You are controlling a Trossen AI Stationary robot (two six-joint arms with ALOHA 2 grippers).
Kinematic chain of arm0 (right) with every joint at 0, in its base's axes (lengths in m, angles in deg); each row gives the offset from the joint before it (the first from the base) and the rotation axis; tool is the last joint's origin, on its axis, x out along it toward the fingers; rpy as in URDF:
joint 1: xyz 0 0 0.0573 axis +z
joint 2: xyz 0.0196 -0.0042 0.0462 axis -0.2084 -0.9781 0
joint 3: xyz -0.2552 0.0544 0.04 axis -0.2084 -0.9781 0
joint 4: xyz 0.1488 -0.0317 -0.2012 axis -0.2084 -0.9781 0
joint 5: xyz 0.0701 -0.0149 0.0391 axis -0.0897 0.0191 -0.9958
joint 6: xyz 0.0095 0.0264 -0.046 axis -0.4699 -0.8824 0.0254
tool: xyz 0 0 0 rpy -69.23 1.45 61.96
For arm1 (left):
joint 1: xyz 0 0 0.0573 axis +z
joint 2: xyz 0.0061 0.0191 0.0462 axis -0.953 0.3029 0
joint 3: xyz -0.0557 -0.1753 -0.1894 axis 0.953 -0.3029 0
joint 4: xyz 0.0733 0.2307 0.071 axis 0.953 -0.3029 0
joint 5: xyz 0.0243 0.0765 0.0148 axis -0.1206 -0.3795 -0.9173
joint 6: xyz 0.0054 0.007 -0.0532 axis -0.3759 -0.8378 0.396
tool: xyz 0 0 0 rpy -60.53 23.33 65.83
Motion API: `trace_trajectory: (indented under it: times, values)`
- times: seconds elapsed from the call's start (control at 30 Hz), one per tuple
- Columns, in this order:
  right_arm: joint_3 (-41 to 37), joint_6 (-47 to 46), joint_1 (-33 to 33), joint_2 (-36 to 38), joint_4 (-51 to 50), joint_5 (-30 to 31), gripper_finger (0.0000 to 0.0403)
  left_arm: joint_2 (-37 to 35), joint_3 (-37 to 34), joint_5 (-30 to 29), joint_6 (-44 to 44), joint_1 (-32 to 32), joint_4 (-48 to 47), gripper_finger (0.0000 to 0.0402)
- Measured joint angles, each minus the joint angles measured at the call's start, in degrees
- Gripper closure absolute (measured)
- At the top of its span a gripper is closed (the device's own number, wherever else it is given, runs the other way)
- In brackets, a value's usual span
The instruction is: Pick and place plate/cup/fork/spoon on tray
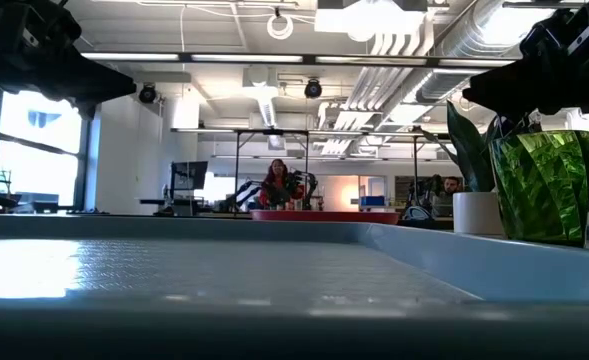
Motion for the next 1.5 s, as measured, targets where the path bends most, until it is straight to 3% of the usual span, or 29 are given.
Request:
trace_trajectory:
  times: [1.03, 1.23, 1.5]
  values:
    - [0.0, -0.45, 0.0, 0.0, 0.11, 0.0, 0.0304, 0.0, 0.0, 0.18, 0.0, 0.0, 0.01, 0.0344]
    - [0.19, -6.69, 0.0, 0.02, 1.88, 3.67, 0.0304, 0.0, 0.0, 0.18, 0.0, -0.01, 0.03, 0.0344]
    - [4.41, -7.11, 0.01, 0.0, 2.72, 5.27, 0.0304, 0.0, 0.0, 0.18, 0.0, -0.01, 0.06, 0.0344]
